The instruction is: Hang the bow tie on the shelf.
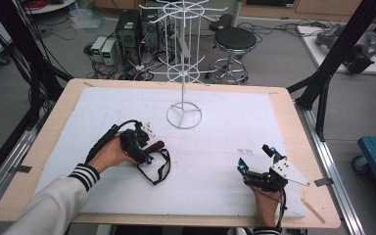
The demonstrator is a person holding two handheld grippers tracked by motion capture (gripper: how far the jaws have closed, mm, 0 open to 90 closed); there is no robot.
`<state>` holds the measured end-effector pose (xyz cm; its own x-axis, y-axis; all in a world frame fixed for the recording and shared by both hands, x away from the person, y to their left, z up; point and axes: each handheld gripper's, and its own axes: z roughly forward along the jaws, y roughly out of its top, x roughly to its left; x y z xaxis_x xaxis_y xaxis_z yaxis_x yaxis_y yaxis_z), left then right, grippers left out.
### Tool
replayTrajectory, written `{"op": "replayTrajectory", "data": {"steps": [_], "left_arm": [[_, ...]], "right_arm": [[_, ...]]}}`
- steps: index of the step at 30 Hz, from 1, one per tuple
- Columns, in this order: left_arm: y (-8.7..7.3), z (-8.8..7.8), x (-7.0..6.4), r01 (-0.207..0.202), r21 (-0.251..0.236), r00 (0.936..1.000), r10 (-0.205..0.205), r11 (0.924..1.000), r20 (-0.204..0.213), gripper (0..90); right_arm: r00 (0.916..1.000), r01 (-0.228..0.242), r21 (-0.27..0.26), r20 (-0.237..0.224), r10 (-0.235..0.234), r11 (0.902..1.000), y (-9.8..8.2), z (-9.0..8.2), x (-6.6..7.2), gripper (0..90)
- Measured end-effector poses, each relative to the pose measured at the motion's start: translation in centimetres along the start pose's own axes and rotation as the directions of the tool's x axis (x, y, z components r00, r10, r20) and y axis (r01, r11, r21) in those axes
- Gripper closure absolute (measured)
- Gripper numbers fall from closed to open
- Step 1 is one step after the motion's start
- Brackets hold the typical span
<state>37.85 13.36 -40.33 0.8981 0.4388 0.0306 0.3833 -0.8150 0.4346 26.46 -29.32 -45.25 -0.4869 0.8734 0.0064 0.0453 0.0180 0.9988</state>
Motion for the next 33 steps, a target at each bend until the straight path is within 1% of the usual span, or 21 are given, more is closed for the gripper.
{"op": "replayTrajectory", "data": {"steps": [1, 2, 5, 6, 7, 8, 9, 11, 13, 15, 16, 18, 21, 22, 24, 25, 26, 28, 30, 33], "left_arm": [[0.0, 0.0, 0.1, 0.012, 0.007, 0.9999, -0.012, 0.9999, 0.004, 48.9], [-0.1, 0.1, 0.1, 0.013, 0.019, 0.9999, -0.013, 0.9997, 0.008, 48.9], [-0.2, 0.6, 0.0, 0.007, 0.083, 1.0000, -0.006, 0.9965, -0.007, 61.7], [-0.1, 0.5, 0.0, 0.022, 0.087, 0.9998, -0.022, 0.9959, -0.003, 65.4], [0.0, 0.5, -0.1, 0.026, 0.083, 0.9997, -0.025, 0.9962, -0.005, 69.6], [0.1, 0.4, -0.2, 0.017, 0.085, 0.9998, -0.017, 0.9963, -0.009, 72.9], [0.0, 0.4, -0.2, 0.025, 0.084, 0.9997, -0.025, 0.9961, -0.005, 73.2], [0.0, 0.4, -0.2, 0.015, 0.083, 0.9999, -0.015, 0.9965, -0.007, 73.8], [0.0, 0.1, -0.3, 0.021, 0.074, 0.9998, -0.021, 0.9970, -0.007, 74.3], [0.0, -0.2, -0.2, 0.018, 0.065, 0.9998, -0.017, 0.9977, -0.005, 74.5], [-0.1, -0.3, -0.2, 0.022, 0.055, 0.9997, -0.022, 0.9982, -0.009, 74.6], [-0.1, -0.6, -0.2, 0.023, 0.043, 0.9997, -0.023, 0.9988, -0.004, 74.7], [-0.2, -0.9, -0.2, 0.039, 0.012, 0.9992, -0.039, 0.9992, -0.004, 74.8], [-0.2, -1.2, -0.1, 0.026, 0.019, 0.9997, -0.026, 0.9995, -0.003, 74.9], [-0.2, -1.4, -0.1, 0.027, 0.003, 0.9996, -0.027, 0.9996, 0.005, 75.0], [-0.3, -1.5, -0.1, 0.034, -0.011, 0.9994, -0.034, 0.9994, 0.007, 75.0], [-0.3, -1.7, -0.1, 0.031, -0.022, 0.9995, -0.031, 0.9993, 0.002, 75.0], [-0.3, -2.1, 0.0, 0.021, -0.043, 0.9998, -0.020, 0.9989, 0.006, 74.9], [-0.3, -2.5, 0.0, 0.023, -0.071, 0.9997, -0.023, 0.9972, 0.011, 74.9], [-0.3, -3.1, 0.0, 0.017, -0.127, 0.9999, -0.016, 0.9917, 0.005, 75.0]], "right_arm": [[1.0000, 0.002, -0.001, 0.000, -0.002, 1.0000, 0.0, 0.0, 0.0, 0.6], [1.0000, 0.002, -0.001, 0.000, -0.002, 1.0000, 0.0, 0.0, 0.0, 0.6], [1.0000, -0.003, 0.002, 0.002, 0.003, 1.0000, 0.0, 0.0, 0.0, 0.6], [1.0000, -0.005, 0.002, 0.001, 0.005, 1.0000, 0.0, 0.0, 0.0, 0.6], [1.0000, -0.005, 0.001, 0.001, 0.005, 1.0000, 0.0, 0.0, 0.0, 0.6], [1.0000, -0.005, 0.000, 0.002, 0.005, 1.0000, 0.0, 0.0, 0.0, 0.6], [1.0000, -0.007, 0.002, 0.002, 0.007, 1.0000, 0.0, 0.0, 0.0, 0.6], [1.0000, -0.006, 0.001, 0.001, 0.006, 1.0000, 0.0, 0.0, 0.0, 0.6], [1.0000, -0.005, 0.000, 0.002, 0.005, 1.0000, 0.0, 0.0, 0.0, 0.6], [1.0000, -0.004, 0.001, 0.001, 0.004, 1.0000, 0.0, 0.0, 0.0, 0.6], [1.0000, -0.005, 0.000, 0.002, 0.005, 1.0000, 0.0, 0.0, 0.0, 0.6], [1.0000, -0.004, 0.001, 0.002, 0.004, 1.0000, 0.0, 0.0, 0.0, 0.6], [1.0000, -0.004, 0.000, 0.002, 0.004, 1.0000, 0.0, 0.0, 0.0, 0.6], [1.0000, -0.003, 0.001, 0.001, 0.003, 1.0000, 0.0, 0.0, 0.0, 0.6], [1.0000, -0.003, 0.000, 0.001, 0.003, 1.0000, 0.0, 0.0, 0.0, 0.6], [1.0000, -0.004, 0.001, 0.001, 0.004, 1.0000, 0.0, 0.0, 0.0, 0.6], [1.0000, -0.007, 0.001, 0.001, 0.007, 1.0000, 0.0, 0.0, 0.0, 0.6], [1.0000, -0.006, 0.001, 0.001, 0.006, 1.0000, 0.0, 0.0, 0.0, 0.6], [1.0000, -0.005, 0.001, 0.001, 0.005, 1.0000, 0.0, 0.0, 0.0, 0.6], [1.0000, -0.005, 0.001, 0.002, 0.005, 1.0000, 0.0, 0.0, 0.0, 0.6]]}}
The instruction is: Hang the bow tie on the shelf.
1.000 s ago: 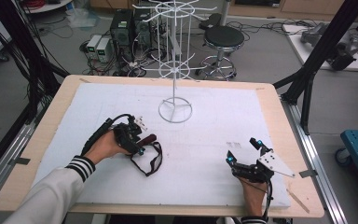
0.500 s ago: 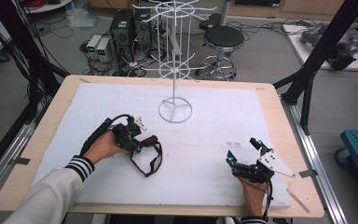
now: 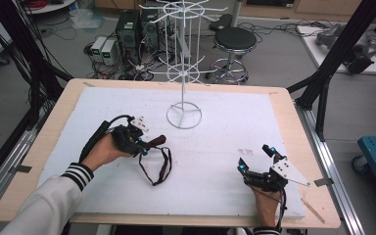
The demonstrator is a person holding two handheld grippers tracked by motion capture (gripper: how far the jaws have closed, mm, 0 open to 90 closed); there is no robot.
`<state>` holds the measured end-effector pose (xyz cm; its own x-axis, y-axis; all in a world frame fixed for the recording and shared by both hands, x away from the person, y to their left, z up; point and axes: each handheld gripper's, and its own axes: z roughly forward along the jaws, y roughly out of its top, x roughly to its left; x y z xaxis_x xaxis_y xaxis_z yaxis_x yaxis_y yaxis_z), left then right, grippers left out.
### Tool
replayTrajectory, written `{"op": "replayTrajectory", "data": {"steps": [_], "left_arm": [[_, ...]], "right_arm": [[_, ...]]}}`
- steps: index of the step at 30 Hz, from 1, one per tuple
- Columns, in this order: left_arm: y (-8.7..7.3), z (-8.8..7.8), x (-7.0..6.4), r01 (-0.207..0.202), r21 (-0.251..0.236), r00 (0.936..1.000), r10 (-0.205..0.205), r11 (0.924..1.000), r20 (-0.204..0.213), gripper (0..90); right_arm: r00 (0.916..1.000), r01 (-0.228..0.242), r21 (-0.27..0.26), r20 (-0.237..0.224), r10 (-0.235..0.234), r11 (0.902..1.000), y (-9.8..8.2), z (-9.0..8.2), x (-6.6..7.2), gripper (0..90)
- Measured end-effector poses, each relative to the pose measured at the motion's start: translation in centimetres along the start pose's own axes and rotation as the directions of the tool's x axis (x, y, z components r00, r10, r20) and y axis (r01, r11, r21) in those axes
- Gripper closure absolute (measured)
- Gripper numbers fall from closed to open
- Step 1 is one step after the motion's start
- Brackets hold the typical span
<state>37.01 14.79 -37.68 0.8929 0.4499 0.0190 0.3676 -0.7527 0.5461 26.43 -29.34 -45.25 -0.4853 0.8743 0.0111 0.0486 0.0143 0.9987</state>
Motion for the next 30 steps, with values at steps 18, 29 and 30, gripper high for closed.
{"op": "replayTrajectory", "data": {"steps": [18, 29, 30], "left_arm": [[2.3, -4.3, -0.5, -0.005, -0.274, 1.0000, 0.005, 0.9618, -0.001, 75.0], [3.6, -6.1, -0.4, -0.021, -0.360, 0.9994, 0.010, 0.9328, -0.033, 75.0], [3.8, -6.2, -0.4, -0.027, -0.370, 0.9992, 0.015, 0.9287, -0.038, 75.0]], "right_arm": [[1.0000, 0.002, 0.000, 0.000, -0.002, 1.0000, 0.0, 0.0, 0.0, 0.6], [1.0000, -0.002, 0.000, 0.000, 0.002, 1.0000, 0.0, 0.0, 0.0, 0.6], [1.0000, -0.002, 0.000, 0.000, 0.002, 1.0000, 0.0, 0.0, 0.0, 0.6]]}}
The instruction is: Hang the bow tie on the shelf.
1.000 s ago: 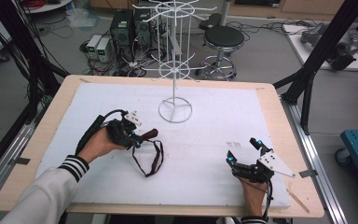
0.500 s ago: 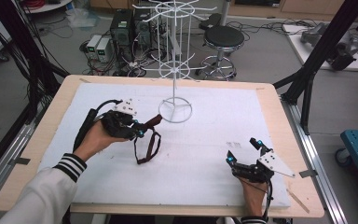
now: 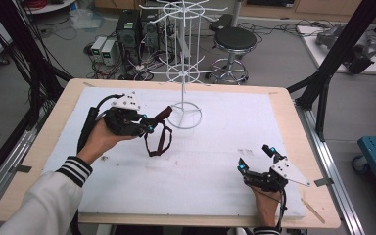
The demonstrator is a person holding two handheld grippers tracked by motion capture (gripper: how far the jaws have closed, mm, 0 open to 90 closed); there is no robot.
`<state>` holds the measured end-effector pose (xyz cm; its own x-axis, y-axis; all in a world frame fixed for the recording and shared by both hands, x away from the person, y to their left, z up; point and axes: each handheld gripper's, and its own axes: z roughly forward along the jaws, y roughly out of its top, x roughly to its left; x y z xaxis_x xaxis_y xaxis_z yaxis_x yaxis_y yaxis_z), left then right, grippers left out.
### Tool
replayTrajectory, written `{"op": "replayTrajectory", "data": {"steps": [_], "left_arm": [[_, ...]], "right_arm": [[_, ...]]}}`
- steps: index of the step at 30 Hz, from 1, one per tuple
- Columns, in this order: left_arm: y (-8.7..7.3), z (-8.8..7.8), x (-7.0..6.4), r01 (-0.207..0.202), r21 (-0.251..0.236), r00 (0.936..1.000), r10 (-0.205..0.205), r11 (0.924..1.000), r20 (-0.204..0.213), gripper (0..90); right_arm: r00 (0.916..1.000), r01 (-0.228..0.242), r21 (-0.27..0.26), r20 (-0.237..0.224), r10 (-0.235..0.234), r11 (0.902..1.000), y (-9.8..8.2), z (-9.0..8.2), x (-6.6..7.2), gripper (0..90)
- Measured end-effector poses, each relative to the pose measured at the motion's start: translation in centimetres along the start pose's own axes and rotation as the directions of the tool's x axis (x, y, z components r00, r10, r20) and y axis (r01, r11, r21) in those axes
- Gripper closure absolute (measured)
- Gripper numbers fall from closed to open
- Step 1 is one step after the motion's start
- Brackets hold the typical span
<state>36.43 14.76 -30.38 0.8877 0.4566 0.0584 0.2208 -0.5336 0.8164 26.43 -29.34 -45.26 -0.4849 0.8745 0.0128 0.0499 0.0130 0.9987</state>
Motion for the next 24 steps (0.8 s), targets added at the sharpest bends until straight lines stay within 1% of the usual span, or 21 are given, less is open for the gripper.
{"op": "replayTrajectory", "data": {"steps": [1, 3, 6, 7, 9, 13, 18, 20, 24], "left_arm": [[0.2, 0.0, -0.1, 0.007, -0.016, 1.0000, -0.007, 0.9999, 0.001, 75.0], [0.8, -0.2, -0.1, -0.005, -0.025, 1.0000, 0.005, 0.9997, -0.007, 75.0], [1.6, -0.3, -0.3, -0.005, -0.062, 1.0000, 0.004, 0.9981, -0.009, 74.9], [1.9, -0.4, -0.3, -0.011, -0.064, 0.9999, 0.011, 0.9979, -0.010, 74.9], [2.5, -0.4, -0.4, -0.006, -0.086, 0.9999, 0.005, 0.9963, -0.012, 74.9], [3.4, -0.3, -0.6, -0.012, -0.104, 0.9999, 0.012, 0.9945, -0.009, 74.9], [4.5, 0.0, -0.6, -0.003, -0.138, 1.0000, 0.001, 0.9904, -0.008, 74.9], [4.7, 0.2, -0.6, 0.009, -0.154, 0.9999, -0.010, 0.9880, -0.006, 74.9], [5.3, 0.5, -0.4, 0.020, -0.167, 0.9996, -0.022, 0.9858, -0.014, 74.9]], "right_arm": [[1.0000, 0.002, 0.000, 0.000, -0.002, 1.0000, 0.0, 0.0, 0.0, 0.6], [1.0000, 0.001, -0.001, -0.001, -0.001, 1.0000, 0.0, 0.0, 0.0, 0.6], [1.0000, 0.004, -0.001, 0.000, -0.004, 1.0000, 0.0, 0.0, 0.0, 0.6], [1.0000, 0.004, -0.001, 0.000, -0.004, 1.0000, 0.0, 0.0, 0.0, 0.6], [1.0000, 0.003, -0.001, 0.000, -0.003, 1.0000, 0.0, 0.0, 0.0, 0.6], [1.0000, 0.001, 0.000, -0.001, -0.001, 1.0000, 0.0, 0.0, 0.0, 0.6], [1.0000, 0.008, -0.003, -0.002, -0.008, 1.0000, 0.0, 0.0, 0.0, 0.6], [1.0000, 0.007, -0.003, -0.002, -0.007, 1.0000, 0.0, 0.0, 0.0, 0.6], [1.0000, 0.008, -0.003, -0.002, -0.008, 1.0000, 0.0, 0.0, 0.0, 0.6]]}}
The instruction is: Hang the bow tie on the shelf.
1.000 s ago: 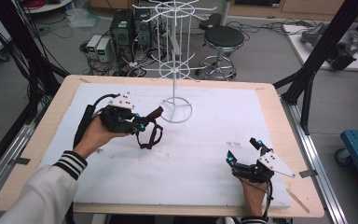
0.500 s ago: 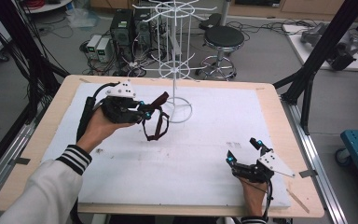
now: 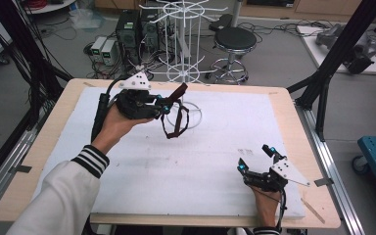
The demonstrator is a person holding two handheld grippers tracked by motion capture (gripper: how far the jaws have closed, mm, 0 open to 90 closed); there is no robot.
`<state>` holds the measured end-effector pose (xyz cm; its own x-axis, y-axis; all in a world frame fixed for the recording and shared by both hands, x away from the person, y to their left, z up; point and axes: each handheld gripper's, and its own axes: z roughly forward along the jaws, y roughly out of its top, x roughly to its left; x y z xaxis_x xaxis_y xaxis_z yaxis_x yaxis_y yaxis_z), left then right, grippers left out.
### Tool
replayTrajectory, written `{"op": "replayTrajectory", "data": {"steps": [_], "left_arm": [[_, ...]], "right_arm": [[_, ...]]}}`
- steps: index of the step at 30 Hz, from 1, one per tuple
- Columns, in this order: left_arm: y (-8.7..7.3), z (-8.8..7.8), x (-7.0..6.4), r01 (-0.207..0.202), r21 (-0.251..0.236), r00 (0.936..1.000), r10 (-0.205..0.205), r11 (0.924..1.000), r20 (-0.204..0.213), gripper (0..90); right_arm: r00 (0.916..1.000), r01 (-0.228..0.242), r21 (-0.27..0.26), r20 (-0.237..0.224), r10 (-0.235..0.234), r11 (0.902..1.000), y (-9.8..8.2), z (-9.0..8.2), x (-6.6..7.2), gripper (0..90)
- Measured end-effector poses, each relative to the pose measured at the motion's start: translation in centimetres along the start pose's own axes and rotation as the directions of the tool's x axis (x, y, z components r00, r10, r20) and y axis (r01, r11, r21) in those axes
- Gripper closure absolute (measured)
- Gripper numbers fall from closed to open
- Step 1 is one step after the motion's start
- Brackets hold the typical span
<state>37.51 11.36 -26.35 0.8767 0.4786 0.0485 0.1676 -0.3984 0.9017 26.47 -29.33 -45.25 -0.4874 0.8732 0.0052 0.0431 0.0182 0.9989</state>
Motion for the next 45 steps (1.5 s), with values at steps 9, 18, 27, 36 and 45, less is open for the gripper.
{"op": "replayTrajectory", "data": {"steps": [9, 18, 27, 36, 45], "left_arm": [[1.0, 1.1, -0.2, 0.018, -0.041, 0.9997, -0.019, 0.9990, -0.014, 74.9], [1.2, 2.6, 0.1, 0.039, -0.057, 0.9979, -0.042, 0.9976, -0.049, 74.9], [0.5, 3.5, 0.2, 0.063, -0.078, 0.9923, -0.071, 0.9950, -0.101, 74.9], [0.0, 4.3, 0.3, 0.091, -0.122, 0.9812, -0.110, 0.9883, -0.159, 74.9], [-1.1, 4.5, 0.8, 0.107, -0.140, 0.9647, -0.137, 0.9843, -0.225, 74.9]], "right_arm": [[1.0000, -0.002, 0.002, 0.001, 0.002, 1.0000, 0.0, 0.0, 0.0, 0.6], [1.0000, -0.006, 0.005, 0.001, 0.006, 1.0000, 0.0, 0.0, 0.0, 0.6], [1.0000, -0.007, 0.004, 0.001, 0.007, 1.0000, 0.0, 0.0, 0.0, 0.6], [1.0000, -0.003, 0.002, 0.001, 0.003, 1.0000, 0.0, 0.0, 0.0, 0.6], [1.0000, -0.002, 0.002, 0.001, 0.002, 1.0000, 0.0, 0.0, 0.0, 0.6]]}}
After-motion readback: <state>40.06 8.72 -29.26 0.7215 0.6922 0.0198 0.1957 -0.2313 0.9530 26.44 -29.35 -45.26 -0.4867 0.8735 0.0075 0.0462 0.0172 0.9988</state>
